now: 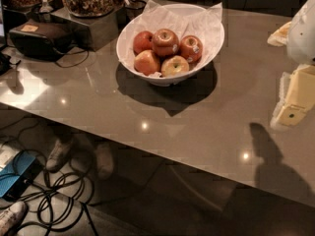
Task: Pick apple from white bowl
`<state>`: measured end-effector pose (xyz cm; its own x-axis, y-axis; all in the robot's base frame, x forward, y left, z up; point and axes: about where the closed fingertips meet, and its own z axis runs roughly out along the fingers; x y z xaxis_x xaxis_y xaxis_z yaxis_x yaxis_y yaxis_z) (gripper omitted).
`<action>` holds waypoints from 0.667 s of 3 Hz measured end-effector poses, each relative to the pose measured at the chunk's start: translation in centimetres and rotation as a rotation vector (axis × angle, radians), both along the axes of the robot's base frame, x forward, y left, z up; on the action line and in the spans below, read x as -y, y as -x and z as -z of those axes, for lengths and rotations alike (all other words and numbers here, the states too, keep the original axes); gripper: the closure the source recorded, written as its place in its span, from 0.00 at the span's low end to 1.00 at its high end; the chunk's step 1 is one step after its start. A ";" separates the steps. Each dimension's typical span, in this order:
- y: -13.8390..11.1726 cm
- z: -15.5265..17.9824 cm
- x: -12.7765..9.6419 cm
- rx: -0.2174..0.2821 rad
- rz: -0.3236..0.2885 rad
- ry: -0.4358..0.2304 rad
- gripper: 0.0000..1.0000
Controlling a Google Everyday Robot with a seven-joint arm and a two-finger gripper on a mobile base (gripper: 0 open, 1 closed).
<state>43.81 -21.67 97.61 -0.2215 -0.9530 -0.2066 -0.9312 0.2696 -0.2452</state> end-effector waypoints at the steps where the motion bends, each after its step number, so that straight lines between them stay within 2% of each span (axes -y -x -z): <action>1: 0.0 0.0 0.0 0.000 0.000 0.000 0.00; 2: -0.6 -0.4 -0.4 0.019 0.015 -0.011 0.00</action>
Offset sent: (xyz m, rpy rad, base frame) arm 0.0136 0.0069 0.0036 0.0249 -0.0185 -0.0336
